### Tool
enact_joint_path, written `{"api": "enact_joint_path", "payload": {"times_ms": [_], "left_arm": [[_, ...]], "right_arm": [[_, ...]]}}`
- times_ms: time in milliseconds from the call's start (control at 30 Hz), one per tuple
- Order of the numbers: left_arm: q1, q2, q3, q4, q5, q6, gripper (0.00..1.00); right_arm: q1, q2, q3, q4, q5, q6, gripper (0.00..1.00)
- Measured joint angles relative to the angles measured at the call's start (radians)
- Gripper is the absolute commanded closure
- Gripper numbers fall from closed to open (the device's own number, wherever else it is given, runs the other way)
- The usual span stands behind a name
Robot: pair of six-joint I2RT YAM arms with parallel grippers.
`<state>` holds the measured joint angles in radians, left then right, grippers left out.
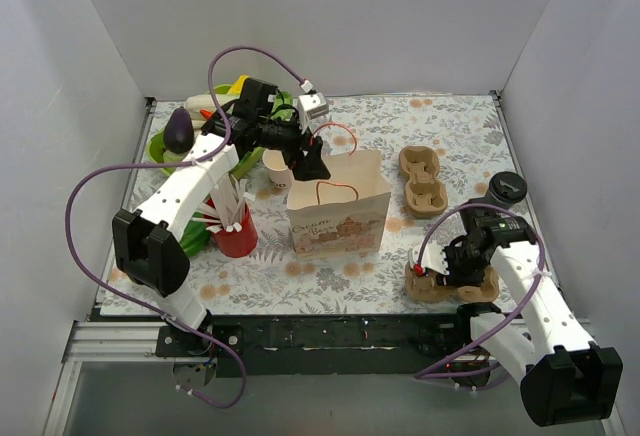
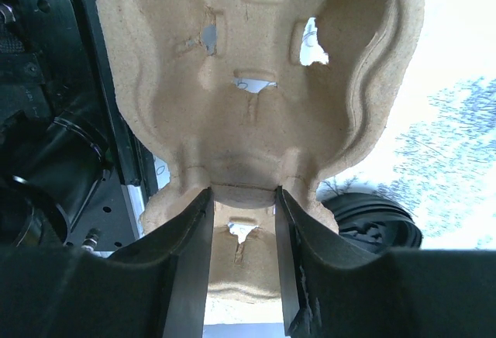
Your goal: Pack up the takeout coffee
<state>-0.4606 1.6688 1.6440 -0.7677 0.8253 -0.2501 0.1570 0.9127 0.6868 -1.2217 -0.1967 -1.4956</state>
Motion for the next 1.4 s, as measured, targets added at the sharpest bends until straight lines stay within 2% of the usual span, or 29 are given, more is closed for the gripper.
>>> {"api": "enact_joint_path", "payload": {"times_ms": [300,467,600,733,967,1067,1267,1400], "left_arm": [[0.0,-0.063,0.016,0.081,-0.014,-0.129,0.02],[0.0,-0.083,0.103,0.146,-0.079,-0.22,0.02],[0.0,-0.109,0.166,0.284,-0.229,-0.36,0.02],[0.0,-0.094,0.29,0.394,-0.458,-0.521,0.02],[0.013,-0.054,0.486,0.517,-0.892,-0.727,0.02],[0.047,0.024,0.645,0.508,-1.025,-0.814,0.02],[0.152,0.134,0.842,0.461,-1.14,-0.933,0.02],[0.15,0.149,0.903,0.452,-1.152,-0.948,0.02]], "right_arm": [[0.0,-0.023,0.103,-0.055,-0.041,0.05,0.89],[0.0,0.024,0.266,-0.063,-0.064,0.129,0.9],[0.0,0.108,0.455,-0.031,-0.106,0.244,0.9],[0.0,0.212,0.633,0.055,-0.175,0.381,0.9],[0.0,0.343,0.797,0.165,-0.304,0.579,0.9],[0.0,0.36,0.844,0.224,-0.373,0.645,0.9],[0.0,0.372,0.906,0.366,-0.508,0.769,0.91],[0.0,0.397,0.934,0.431,-0.566,0.842,0.9]]}}
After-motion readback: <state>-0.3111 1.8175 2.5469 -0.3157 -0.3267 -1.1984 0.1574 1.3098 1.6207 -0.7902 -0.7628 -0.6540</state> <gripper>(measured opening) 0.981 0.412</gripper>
